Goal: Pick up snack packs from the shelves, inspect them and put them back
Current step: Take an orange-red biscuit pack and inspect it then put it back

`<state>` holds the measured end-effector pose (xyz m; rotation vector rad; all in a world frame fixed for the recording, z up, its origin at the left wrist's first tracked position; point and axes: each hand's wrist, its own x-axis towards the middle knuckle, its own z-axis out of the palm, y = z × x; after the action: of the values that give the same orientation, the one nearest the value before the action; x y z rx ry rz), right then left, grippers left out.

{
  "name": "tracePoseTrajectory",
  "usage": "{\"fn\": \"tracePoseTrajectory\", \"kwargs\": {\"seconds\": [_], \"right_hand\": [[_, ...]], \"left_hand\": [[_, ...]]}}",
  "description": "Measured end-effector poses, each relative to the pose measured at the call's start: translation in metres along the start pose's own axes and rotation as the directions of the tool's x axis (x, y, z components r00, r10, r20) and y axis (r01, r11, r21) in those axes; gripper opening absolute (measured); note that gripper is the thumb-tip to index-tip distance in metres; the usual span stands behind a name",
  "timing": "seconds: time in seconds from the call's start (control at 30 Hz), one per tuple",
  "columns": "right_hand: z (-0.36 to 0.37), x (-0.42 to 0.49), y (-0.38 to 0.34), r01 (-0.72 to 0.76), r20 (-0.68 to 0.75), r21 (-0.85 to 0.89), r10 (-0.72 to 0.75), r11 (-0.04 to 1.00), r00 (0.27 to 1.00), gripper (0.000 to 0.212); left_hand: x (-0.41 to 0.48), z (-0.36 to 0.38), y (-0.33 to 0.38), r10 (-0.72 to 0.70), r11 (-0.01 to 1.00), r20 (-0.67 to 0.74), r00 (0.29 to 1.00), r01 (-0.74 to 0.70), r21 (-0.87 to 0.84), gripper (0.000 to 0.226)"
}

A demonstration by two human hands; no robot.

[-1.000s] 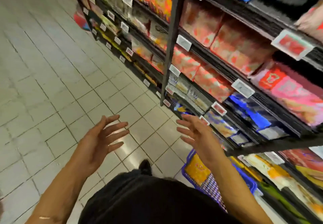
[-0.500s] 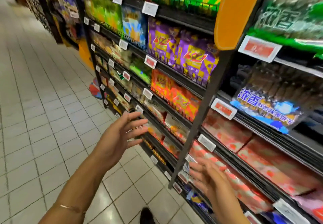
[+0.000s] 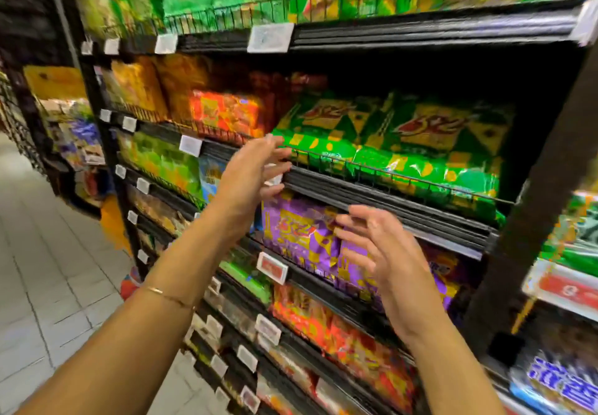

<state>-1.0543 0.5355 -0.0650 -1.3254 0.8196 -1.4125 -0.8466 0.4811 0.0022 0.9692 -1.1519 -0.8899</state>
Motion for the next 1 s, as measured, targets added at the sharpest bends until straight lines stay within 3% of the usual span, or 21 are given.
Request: {"fn": "tracePoseTrajectory", "kwargs": {"seconds": [0.2,0.27,0.37,0.53,0.63,0.73,0.87,0.93,1.0], "right_hand": [[0.051,0.075,-0.060,0.171,-0.065,-0.109,-0.179,0.979,0.982,0.037],[0.062,0.094,-0.068,0.171,-0.121,-0.160,-0.191,0.972,0.974,0.034],[0.074,0.123,-0.072,0.115,-0.226,-0.238,-0.170,0.964,0.959,0.031],[0.094,0.159,-0.065,-0.032,-0.377,-0.363,-0.116,0.931,0.919,0.045],[0.107,0.170,-0.062,-0.071,-0.454,-0.441,-0.155,0.895,0.878,0.037],[0.123,0.183,-0.057,-0.062,-0.461,-0.512,-0.213,0.856,0.861,0.021],[0.159,0.212,-0.038,-0.006,-0.336,-0.580,-0.232,0.815,0.913,0.029],[0.181,0.230,-0.028,-0.001,-0.278,-0.656,-0.240,0.755,0.930,0.045],[0.201,0.245,-0.019,-0.023,-0.245,-0.729,-0.229,0.684,0.942,0.061]], "left_hand": [[0.117,-0.004,0.021,0.239,0.913,0.079,0.968,-0.252,0.322,0.014],[0.145,-0.004,0.019,0.165,0.883,0.112,0.980,-0.197,0.427,0.030],[0.169,-0.004,0.011,0.026,0.847,0.140,0.990,-0.097,0.523,0.033],[0.191,-0.008,0.006,0.033,0.730,0.251,0.968,-0.195,0.655,0.027],[0.195,-0.020,0.003,0.112,0.677,0.299,0.948,-0.293,0.675,0.028],[0.196,-0.042,0.004,0.322,0.640,0.337,0.885,-0.465,0.612,0.019],[0.206,-0.086,0.004,0.569,0.700,0.153,0.808,-0.573,0.427,0.022],[0.215,-0.112,-0.006,0.590,0.700,0.037,0.807,-0.534,0.473,0.026],[0.228,-0.137,-0.020,0.536,0.727,-0.088,0.840,-0.407,0.553,0.038]]}}
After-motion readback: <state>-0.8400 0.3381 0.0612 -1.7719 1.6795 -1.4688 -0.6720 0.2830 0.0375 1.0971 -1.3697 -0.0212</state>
